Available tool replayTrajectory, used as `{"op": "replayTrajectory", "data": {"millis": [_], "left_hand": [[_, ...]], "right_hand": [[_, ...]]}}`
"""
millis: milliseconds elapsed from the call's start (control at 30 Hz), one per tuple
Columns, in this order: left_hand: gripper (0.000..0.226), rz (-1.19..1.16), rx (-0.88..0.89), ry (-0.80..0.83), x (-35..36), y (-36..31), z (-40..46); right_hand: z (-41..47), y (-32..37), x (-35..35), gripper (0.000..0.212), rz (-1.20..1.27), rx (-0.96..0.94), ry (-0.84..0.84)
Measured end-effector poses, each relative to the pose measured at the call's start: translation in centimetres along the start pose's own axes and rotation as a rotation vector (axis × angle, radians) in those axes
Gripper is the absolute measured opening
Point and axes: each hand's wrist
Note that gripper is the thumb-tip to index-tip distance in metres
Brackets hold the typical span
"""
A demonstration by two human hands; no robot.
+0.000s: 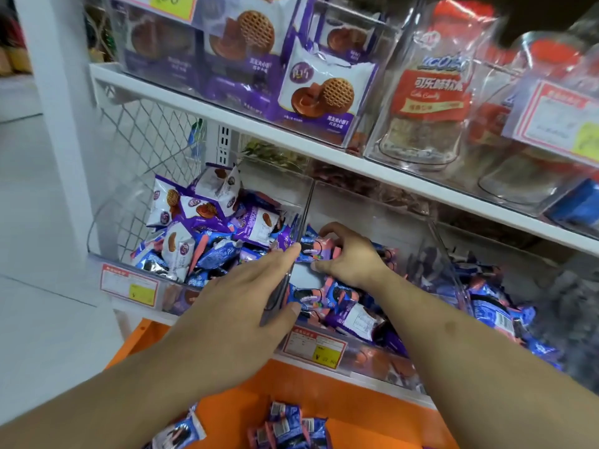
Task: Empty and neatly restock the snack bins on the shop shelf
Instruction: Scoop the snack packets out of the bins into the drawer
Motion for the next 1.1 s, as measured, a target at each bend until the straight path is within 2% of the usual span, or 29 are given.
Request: {"op": "replayTrajectory", "data": {"millis": [200, 367, 467, 533, 633, 767, 833, 933, 1033, 1100], "left_hand": [[0.077, -0.019, -0.003, 0.031, -0.1, 0.1, -0.1], [0.079, -0.023, -0.018, 0.062, -0.3, 0.0, -0.2], [0.088, 0.002, -0.041, 0.043, -0.7, -0.5, -0.1], [0.097, 0.005, -0.041, -0.04, -1.2, -1.2, -0.2], [0.1, -0.089, 0.009, -0.12, -2.6, -2.9, -1.5], [0.106, -0.441, 0.003, 0.087, -4.0, -5.2, -4.7], [0.101, -0.567, 0.021, 0.206, -4.2, -6.2, -6.2], [0.073, -0.613, 0.009, 0.272, -3.6, -6.8, -7.8], [0.056, -0.552, -0.05, 0.271, -2.0, -5.2, -8.7], [0.053, -0.469, -0.102, 0.295, -0.3, -3.3, -9.2]], "right_hand": [[-1.4, 0.0, -1.4, 0.05, 0.144, 0.011, -0.159], [-2.7, 1.7, -4.5, 0.047, 0.299, 0.015, -0.294], [-5.1, 3.8, -6.2, 0.05, 0.277, -0.059, -0.305], [-7.4, 5.1, -6.9, 0.051, 0.297, -0.097, -0.276], [-11.5, 6.9, -7.9, 0.053, 0.255, -0.149, -0.303], [-18.7, 10.6, -8.8, 0.056, 0.302, -0.183, -0.256], [-22.0, 12.4, -8.8, 0.056, 0.321, -0.203, -0.197], [-26.1, 13.4, -7.8, 0.063, 0.353, -0.166, -0.135], [-29.2, 12.2, -5.8, 0.075, 0.392, -0.033, -0.102], [-30.6, 10.2, -3.7, 0.065, 0.424, 0.093, -0.065]]}}
Point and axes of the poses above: each hand's wrist, its own z-axis towards the middle knuckle, its own x-axis out of the palm, y = z × x, and after that the axes turned 9 degrees about -x, right-handed
